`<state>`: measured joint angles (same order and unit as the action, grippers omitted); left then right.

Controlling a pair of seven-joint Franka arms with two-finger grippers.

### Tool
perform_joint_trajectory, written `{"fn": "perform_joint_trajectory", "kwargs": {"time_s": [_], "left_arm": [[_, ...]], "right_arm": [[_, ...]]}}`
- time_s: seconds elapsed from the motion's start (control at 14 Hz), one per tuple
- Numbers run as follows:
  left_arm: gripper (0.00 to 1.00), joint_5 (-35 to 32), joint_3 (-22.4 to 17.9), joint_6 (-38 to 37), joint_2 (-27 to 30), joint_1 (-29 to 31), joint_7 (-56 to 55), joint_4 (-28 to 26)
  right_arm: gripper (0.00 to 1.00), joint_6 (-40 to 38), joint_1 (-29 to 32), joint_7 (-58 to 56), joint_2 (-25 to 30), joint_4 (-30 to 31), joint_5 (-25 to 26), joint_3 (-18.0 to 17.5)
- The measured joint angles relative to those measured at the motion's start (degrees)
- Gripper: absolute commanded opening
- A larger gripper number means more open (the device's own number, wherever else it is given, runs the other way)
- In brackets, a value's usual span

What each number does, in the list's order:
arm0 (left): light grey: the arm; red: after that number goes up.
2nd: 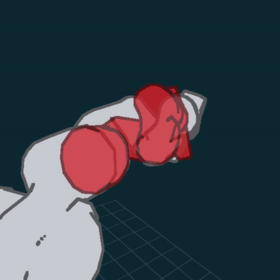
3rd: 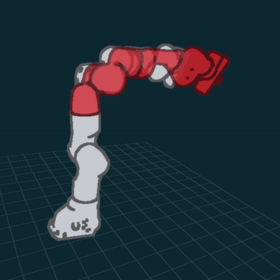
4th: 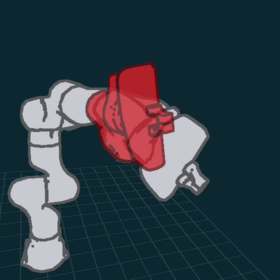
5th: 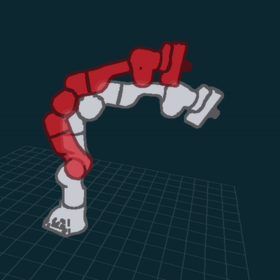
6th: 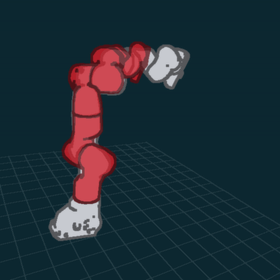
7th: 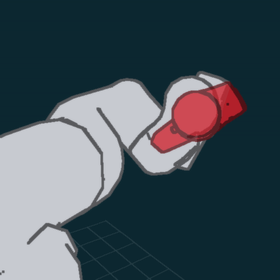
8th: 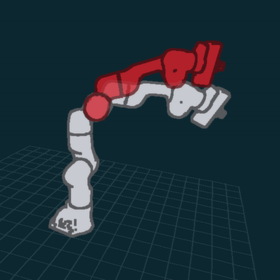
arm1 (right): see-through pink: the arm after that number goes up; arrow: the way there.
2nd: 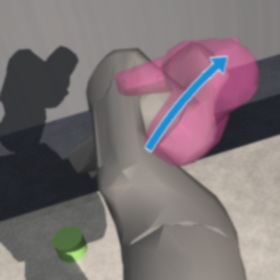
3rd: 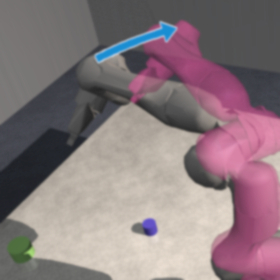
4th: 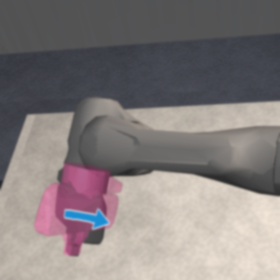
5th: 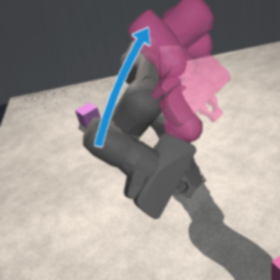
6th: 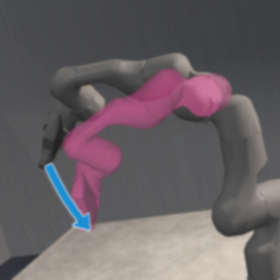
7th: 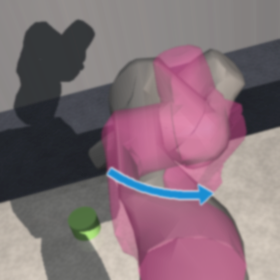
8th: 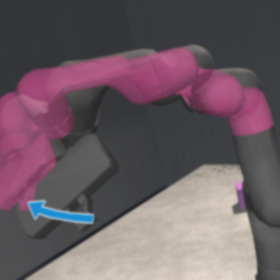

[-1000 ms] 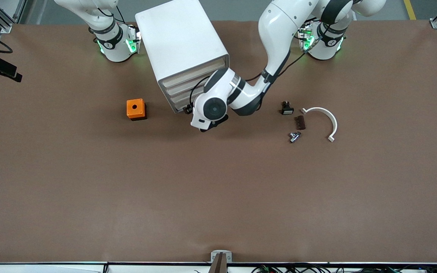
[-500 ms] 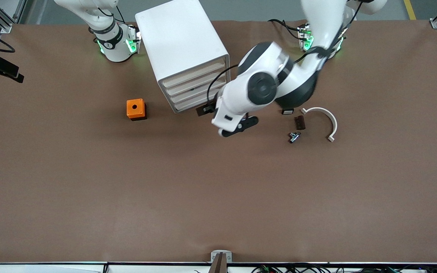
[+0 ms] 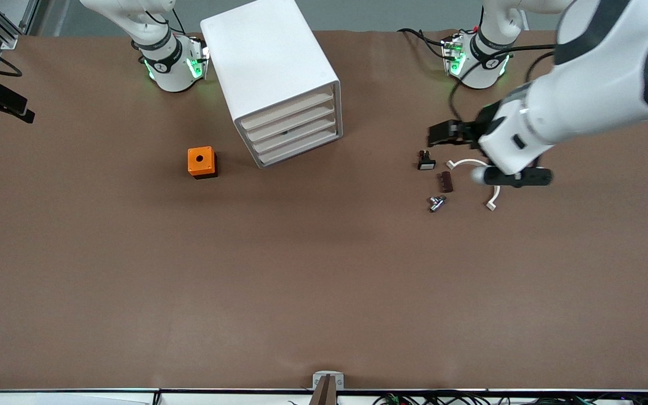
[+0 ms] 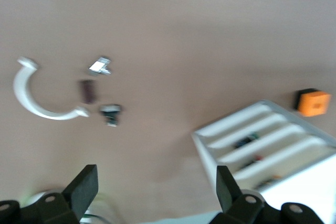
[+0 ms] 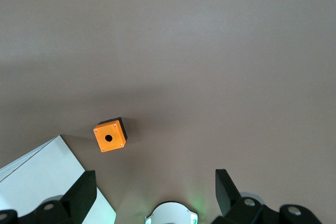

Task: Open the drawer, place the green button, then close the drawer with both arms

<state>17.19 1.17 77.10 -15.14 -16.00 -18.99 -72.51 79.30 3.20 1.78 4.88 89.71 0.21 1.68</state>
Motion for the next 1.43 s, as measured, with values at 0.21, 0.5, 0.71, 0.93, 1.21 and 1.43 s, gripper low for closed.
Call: {"fn": "perform_joint_trajectory", "kwargs": {"time_s": [0.21, 0.5, 0.71, 0.93, 1.21, 1.43], "left_arm": [[0.99, -5.62, 0.01, -0.62, 0.67, 4.82, 7.63, -1.02], [0.99, -8.46, -0.04, -0.32, 0.68, 12.90, 16.69, -1.73], [0.99, -10.61, 0.03, 5.78, 0.67, 14.20, 17.59, -2.65], [0.99, -12.77, 0.30, 10.73, 0.71, 14.03, 17.59, -3.06], [0.99, -17.55, 1.09, 13.75, 2.90, 14.02, 17.59, -5.60], [0.99, -17.78, 1.52, 19.88, 8.77, 14.00, 17.58, -14.34]], "right_arm": [[1.00, 0.71, 0.00, 0.00, 0.02, 0.00, -0.01, 0.07], [1.00, 1.82, 0.00, 0.00, 0.22, -0.28, -0.03, 0.07], [1.00, 2.85, -0.01, 0.00, 0.30, -0.47, -0.11, 0.05], [1.00, 3.17, -0.02, 0.00, 0.30, -0.50, -0.45, 0.05], [1.00, 3.18, -0.02, 0.00, 0.30, -0.50, -2.12, 0.08], [1.00, 3.17, -0.02, 0.00, 0.30, -0.50, -2.31, 0.09]]}}
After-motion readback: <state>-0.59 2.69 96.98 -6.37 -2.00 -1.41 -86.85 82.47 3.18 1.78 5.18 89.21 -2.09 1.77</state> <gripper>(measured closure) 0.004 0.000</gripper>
